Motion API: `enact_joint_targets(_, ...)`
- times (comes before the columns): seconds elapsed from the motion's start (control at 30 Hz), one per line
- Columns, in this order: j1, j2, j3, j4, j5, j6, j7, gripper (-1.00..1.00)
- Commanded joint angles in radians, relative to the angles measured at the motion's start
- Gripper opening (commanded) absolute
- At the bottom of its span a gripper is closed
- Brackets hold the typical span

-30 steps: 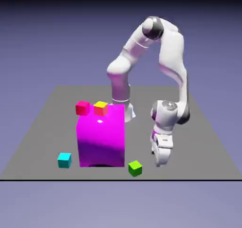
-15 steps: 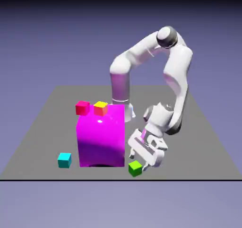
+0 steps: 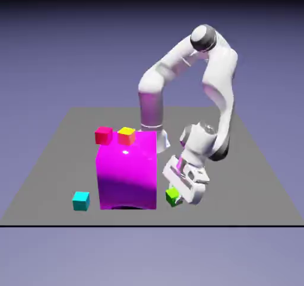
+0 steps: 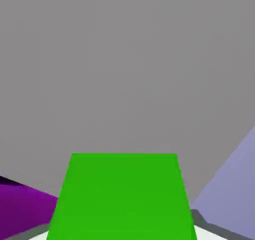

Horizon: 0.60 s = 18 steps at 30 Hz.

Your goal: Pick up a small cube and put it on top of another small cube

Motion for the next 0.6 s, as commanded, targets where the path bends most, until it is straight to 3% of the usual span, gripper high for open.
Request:
enact_joint_targets(0.0, -0.036, -0.036, 0.023, 0.013, -0.039, -0.025, 0.038, -1.00)
enact_joint_targets(0.57, -0.651, -0.652, 0.404, 0.237, -0.710, -0.470, 0.677, -1.00)
